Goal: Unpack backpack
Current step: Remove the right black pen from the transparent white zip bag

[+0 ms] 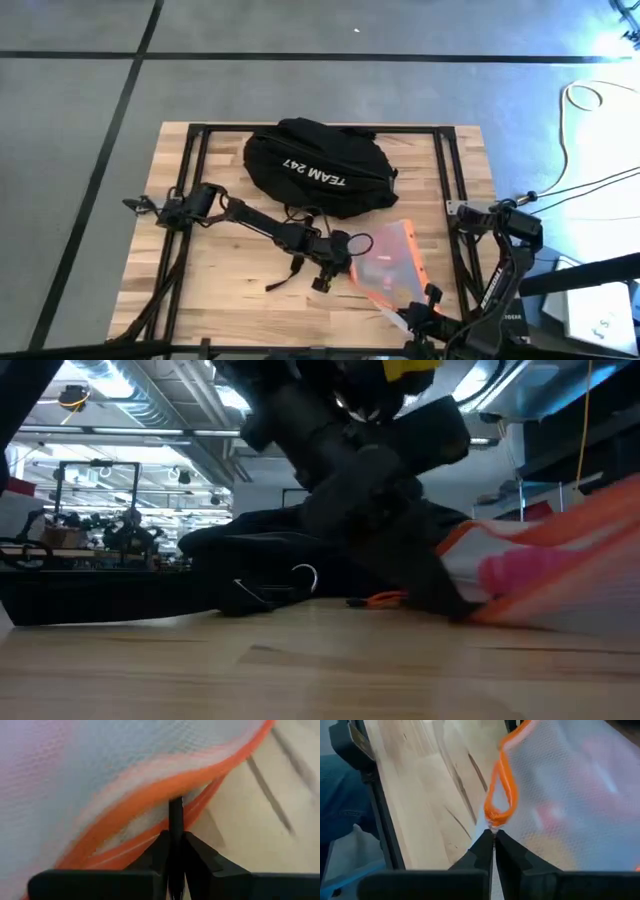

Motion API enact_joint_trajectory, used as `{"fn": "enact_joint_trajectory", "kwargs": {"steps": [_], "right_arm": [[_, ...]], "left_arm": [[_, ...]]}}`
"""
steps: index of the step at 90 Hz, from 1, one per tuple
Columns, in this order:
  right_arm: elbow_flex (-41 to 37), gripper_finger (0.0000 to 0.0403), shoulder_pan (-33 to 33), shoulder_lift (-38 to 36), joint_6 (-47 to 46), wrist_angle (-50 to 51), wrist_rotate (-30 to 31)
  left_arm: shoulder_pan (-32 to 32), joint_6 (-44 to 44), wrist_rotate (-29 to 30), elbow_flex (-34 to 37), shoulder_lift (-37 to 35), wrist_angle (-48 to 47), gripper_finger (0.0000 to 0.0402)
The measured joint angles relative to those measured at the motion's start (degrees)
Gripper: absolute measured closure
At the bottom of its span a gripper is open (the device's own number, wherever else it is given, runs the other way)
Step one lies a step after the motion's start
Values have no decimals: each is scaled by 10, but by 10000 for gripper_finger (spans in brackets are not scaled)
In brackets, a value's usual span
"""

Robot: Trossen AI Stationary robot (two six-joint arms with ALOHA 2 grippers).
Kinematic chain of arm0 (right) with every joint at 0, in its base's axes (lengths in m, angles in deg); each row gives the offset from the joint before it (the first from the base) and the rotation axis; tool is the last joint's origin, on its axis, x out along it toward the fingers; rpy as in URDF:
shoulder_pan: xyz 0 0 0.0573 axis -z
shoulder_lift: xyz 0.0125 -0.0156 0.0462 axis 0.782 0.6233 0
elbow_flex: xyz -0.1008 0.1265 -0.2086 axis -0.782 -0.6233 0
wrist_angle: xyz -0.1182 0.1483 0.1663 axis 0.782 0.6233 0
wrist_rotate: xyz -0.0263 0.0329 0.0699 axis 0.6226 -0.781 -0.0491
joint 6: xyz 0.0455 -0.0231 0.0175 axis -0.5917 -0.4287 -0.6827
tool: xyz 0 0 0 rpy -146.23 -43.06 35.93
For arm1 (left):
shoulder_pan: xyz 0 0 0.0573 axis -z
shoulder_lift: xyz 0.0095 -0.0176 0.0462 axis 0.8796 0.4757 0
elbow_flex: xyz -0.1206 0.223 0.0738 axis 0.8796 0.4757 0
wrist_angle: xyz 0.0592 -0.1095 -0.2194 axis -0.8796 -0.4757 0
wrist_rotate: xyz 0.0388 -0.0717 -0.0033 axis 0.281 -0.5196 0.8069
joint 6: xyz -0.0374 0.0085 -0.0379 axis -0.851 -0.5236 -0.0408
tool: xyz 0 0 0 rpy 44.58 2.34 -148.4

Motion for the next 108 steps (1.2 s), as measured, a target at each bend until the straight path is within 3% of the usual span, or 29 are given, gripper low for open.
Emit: {"fn": "enact_joint_trajectory", "kwargs": {"steps": [40, 53, 71, 87, 108], "right_arm": [[0, 403, 0, 0, 0, -1, 0], [0, 403, 0, 0, 0, -1, 0], [0, 403, 0, 0, 0, -1, 0], [0, 403, 0, 0, 0, -1, 0], [0, 403, 0, 0, 0, -1, 0]], "left_arm": [[37, 19, 145, 1, -72, -136, 375], [45, -9, 176, 1, -80, -196, 375], [69, -54, 277, 1, -81, -259, 375], [85, -113, 297, 1, -81, -272, 375], [96, -185, 323, 1, -84, -357, 375]]}}
